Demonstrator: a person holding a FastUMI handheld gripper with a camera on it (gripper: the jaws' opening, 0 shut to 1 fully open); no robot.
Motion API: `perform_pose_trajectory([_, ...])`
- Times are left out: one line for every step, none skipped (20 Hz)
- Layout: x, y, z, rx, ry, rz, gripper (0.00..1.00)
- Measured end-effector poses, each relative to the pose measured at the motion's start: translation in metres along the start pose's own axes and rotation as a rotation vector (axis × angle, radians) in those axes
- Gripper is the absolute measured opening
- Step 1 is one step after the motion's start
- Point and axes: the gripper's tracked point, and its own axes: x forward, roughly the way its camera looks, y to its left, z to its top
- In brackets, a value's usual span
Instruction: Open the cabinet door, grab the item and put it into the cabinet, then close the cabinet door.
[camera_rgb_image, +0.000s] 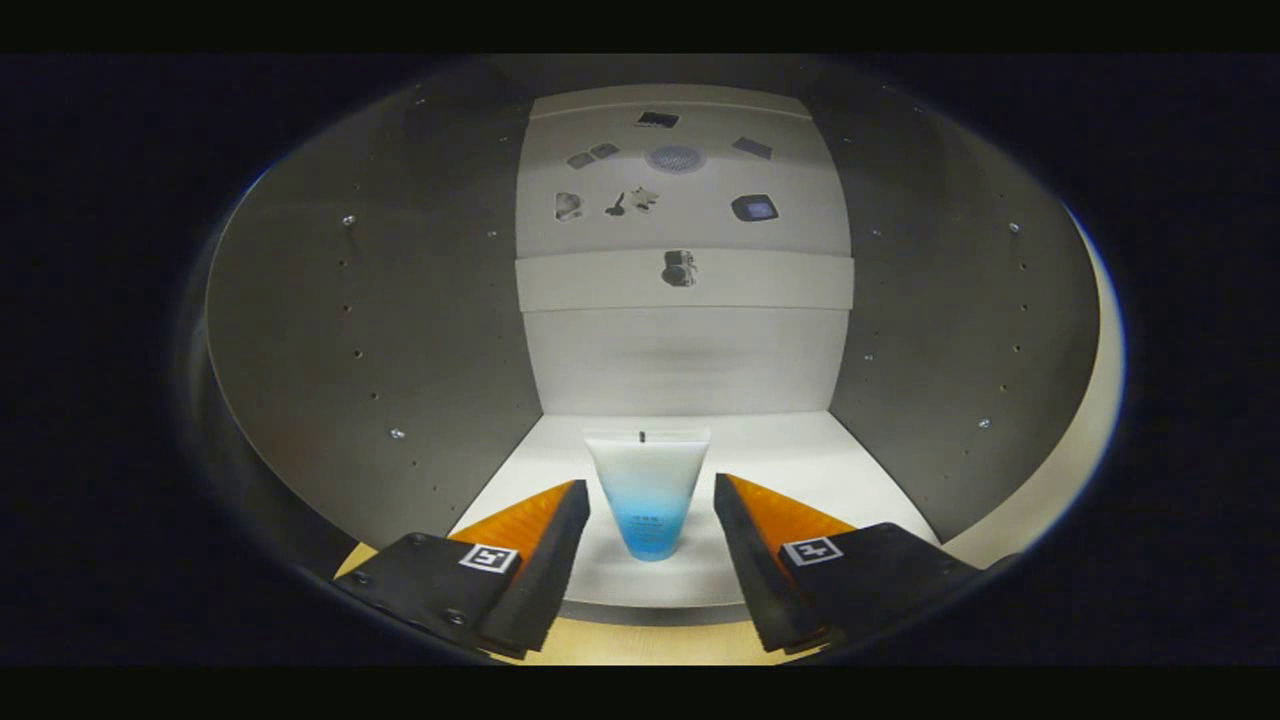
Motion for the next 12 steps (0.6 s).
perform_pose_trajectory([0.000, 0.001, 0.000, 0.001, 0.001, 0.003, 0.86])
perform_pose_trajectory([-0.001, 0.000, 0.001, 0.001, 0.000, -0.001, 0.87])
perform_pose_trajectory([-0.004, -0.001, 0.002, -0.001, -0.005, -0.007, 0.94])
perform_pose_trajectory([-0.008, -0.003, 0.004, 0.001, -0.016, -0.011, 0.96])
perform_pose_trajectory([-0.013, -0.002, 0.007, 0.003, -0.031, -0.010, 0.97])
perform_pose_trajectory([-0.021, -0.002, 0.010, 0.004, -0.046, -0.009, 0.97])
perform_pose_trajectory([-0.030, -0.003, 0.013, 0.003, -0.063, -0.011, 0.97])
perform_pose_trajectory([-0.040, -0.002, 0.017, -0.001, -0.082, -0.009, 0.97])
perform_pose_trajectory([-0.054, 0.001, 0.021, -0.005, -0.103, -0.001, 0.98])
perform_pose_trajectory([-0.068, 0.004, 0.024, -0.009, -0.124, 0.012, 0.98])
perform_pose_trajectory([-0.085, 0.010, 0.028, -0.011, -0.148, 0.029, 0.98])
perform_pose_trajectory([-0.102, 0.016, 0.032, -0.013, -0.173, 0.049, 0.97])
